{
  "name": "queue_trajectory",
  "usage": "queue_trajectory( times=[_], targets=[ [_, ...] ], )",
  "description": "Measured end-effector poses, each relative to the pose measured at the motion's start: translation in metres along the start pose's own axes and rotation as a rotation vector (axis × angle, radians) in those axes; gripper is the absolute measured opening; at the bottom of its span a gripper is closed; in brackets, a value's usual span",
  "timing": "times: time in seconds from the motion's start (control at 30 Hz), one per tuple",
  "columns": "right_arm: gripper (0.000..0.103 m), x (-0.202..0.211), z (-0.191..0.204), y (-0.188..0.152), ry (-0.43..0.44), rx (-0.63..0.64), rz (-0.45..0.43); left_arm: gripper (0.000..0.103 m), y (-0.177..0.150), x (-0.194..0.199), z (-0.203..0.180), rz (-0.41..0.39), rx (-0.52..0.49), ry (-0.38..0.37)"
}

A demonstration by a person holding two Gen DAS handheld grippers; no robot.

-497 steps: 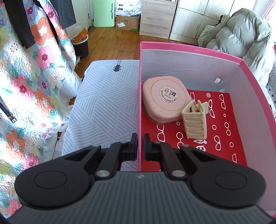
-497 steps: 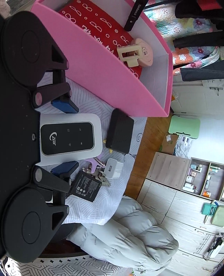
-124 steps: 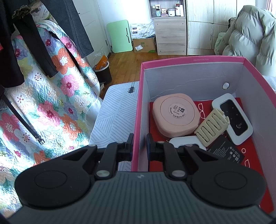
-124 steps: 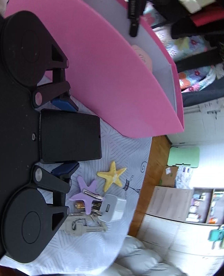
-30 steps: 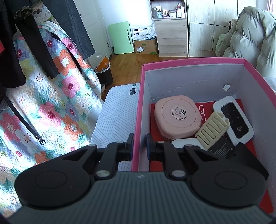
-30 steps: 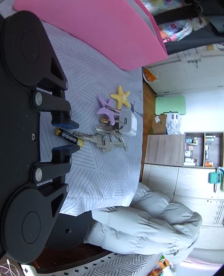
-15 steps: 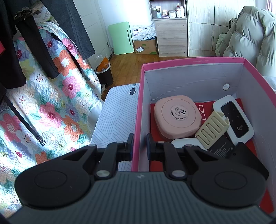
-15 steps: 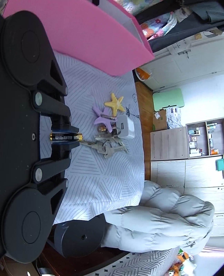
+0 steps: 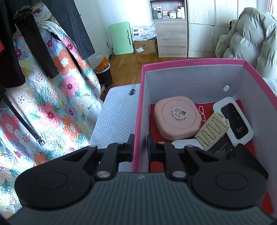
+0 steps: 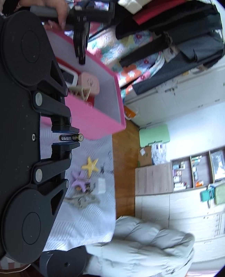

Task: Organize rigid objects
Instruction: 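Carry the AA battery into the pink box and open the right tool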

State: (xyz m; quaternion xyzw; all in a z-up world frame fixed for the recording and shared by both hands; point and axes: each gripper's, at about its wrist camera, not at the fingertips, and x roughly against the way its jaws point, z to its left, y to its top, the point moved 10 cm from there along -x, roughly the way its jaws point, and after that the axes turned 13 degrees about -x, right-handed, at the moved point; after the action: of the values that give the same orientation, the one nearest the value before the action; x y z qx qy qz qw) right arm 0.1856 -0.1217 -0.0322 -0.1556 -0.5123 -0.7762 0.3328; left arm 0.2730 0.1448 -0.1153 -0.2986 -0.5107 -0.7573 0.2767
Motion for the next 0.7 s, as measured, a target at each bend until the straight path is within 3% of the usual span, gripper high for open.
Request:
queue_trajectory(
  times=[0.17, 0.3, 0.57, 0.7],
  targets=[
    [0.012, 0.006, 0.051, 0.004, 0.133, 0.055, 0.031, 0.012, 0.000, -0.001, 0.000, -0.001, 0.003, -0.004],
    [0.012, -0.009, 0.081, -0.010, 0.220, 0.078, 0.130, 0.012, 0.000, -0.001, 0.000, -0.002, 0.002, -0.002],
    [0.012, -0.068, 0.102, -0.065, 0.188, 0.149, 0.354, 0.012, -0.001, -0.002, 0.000, -0.004, -0.001, -0.004],
    [0.018, -0.076, 0.103, -0.066, 0.171, 0.160, 0.370, 0.012, 0.000, -0.002, 0.000, -0.004, 0.000, -0.005]
  ],
)
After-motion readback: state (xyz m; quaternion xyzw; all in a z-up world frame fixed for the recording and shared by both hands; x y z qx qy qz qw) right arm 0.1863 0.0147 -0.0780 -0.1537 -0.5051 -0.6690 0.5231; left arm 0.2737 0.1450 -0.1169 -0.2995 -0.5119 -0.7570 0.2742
